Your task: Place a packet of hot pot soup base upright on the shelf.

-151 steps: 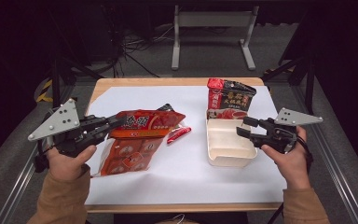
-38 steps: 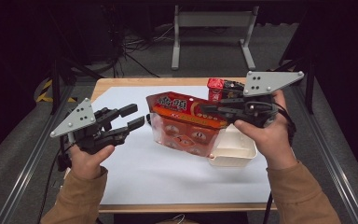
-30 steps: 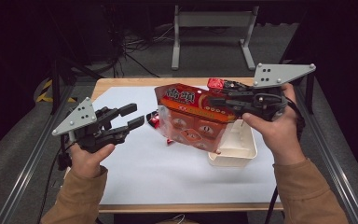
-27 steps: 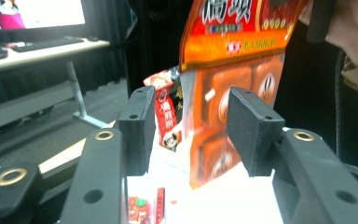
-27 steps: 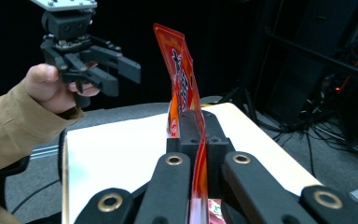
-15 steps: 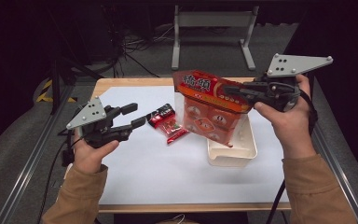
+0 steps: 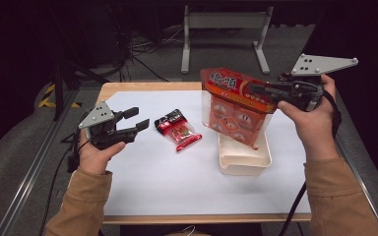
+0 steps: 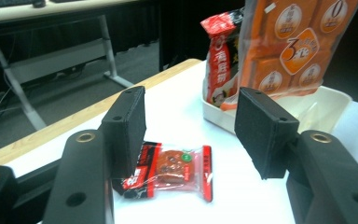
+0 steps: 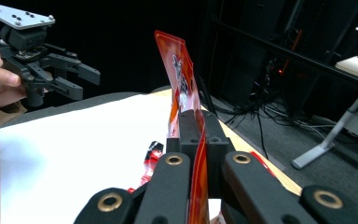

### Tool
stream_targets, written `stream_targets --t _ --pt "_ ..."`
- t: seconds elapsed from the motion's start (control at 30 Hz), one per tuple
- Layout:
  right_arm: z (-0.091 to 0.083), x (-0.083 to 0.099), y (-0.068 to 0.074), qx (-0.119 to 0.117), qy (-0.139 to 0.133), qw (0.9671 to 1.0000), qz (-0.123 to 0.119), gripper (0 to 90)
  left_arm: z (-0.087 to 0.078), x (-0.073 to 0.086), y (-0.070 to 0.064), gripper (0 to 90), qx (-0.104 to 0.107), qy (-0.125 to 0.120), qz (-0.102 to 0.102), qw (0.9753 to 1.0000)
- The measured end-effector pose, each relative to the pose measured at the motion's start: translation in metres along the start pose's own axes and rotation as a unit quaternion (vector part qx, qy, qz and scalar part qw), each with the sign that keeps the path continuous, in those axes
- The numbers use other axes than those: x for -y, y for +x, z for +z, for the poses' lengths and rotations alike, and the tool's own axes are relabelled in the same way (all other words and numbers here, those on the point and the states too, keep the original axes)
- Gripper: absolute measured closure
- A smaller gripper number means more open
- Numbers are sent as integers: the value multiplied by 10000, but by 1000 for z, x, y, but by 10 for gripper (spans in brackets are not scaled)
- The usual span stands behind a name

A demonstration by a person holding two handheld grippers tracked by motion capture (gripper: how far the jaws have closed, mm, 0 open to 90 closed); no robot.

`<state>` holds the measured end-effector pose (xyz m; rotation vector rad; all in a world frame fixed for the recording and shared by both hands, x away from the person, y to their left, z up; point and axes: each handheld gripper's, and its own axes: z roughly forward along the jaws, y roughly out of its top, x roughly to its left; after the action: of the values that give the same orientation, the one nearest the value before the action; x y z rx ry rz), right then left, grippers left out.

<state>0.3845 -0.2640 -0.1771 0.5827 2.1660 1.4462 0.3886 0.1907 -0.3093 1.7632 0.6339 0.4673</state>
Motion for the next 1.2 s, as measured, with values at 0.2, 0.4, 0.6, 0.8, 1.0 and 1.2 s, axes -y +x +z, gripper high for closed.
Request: stream_targets --t 0.2,0.4,0.6,0.8,1.0,1.2 --pt "0 7 -8 144 24 9999 54 896 5 8 8 410 -64 38 -39 10000" --pt "-2 11 -15 287 75 9995 146 896 8 12 10 399 -115 109 -29 9999" --pt "-3 16 -19 405 123 9989 218 896 10 15 13 387 -137 125 -49 9998" --pt "-2 22 -24 515 164 9979 364 896 14 20 16 375 -113 218 -104 9996" --pt "-3 27 -28 556 152 9974 441 895 16 22 18 370 -84 268 -132 9995" --pt "-3 33 -29 550 181 9970 505 895 18 24 18 368 -64 292 -165 9994"
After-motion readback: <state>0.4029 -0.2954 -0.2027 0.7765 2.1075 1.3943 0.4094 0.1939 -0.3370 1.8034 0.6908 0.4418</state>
